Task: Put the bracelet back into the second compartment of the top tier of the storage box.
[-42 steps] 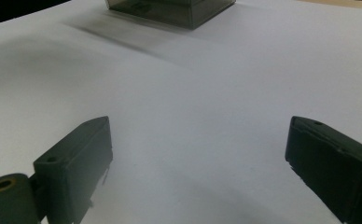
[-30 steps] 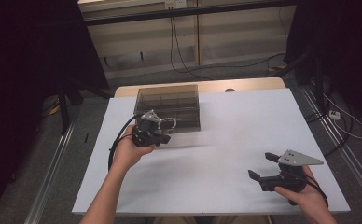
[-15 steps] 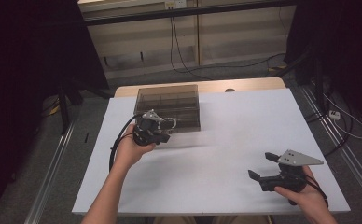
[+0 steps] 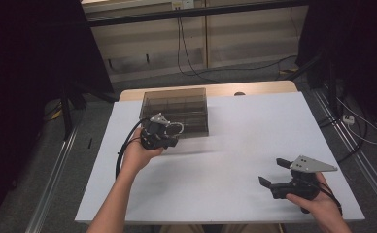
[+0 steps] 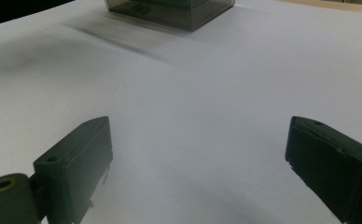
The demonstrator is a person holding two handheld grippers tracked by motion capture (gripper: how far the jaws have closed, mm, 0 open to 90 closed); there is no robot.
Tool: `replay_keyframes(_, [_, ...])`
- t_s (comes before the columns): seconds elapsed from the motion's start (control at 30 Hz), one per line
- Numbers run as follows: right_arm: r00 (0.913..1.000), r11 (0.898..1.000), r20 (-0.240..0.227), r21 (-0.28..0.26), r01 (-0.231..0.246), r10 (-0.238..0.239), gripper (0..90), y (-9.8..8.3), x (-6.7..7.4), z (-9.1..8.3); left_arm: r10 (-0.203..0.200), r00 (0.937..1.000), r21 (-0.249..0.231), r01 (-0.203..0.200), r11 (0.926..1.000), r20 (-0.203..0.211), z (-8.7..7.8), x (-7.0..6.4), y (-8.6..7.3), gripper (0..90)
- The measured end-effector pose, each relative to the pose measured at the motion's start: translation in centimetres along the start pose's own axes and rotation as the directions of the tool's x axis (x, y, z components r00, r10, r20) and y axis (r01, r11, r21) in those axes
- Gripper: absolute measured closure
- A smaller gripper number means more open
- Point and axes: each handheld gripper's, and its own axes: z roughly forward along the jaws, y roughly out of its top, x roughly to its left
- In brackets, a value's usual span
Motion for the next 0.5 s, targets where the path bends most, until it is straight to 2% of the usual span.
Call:
replay_keyframes(0.17, [1.0,1.0,-0.001,0.003,0.002,-0.002,6.9,0.02,0.07,0.07,-0.015,0.9997,-0.006,0.015,0.9999,-0.018,-0.21,0.28,0.04,90.0])
replay_keyframes(0.33, [1.0,1.0,0.0,0.002,0.003,-0.003,6.9,0.03,0.08,0.05,-0.026,0.9995,-0.023,0.026,0.9994,-0.015,-0.39,0.5,0.17,90.0])
replay_keyframes(0.5, [1.0,1.0,-0.001,0.003,0.004,-0.004,6.9,0.04,0.09,0.06,-0.023,0.9996,-0.02,0.023,0.9995,-0.017,-0.4,0.48,0.36,90.0])
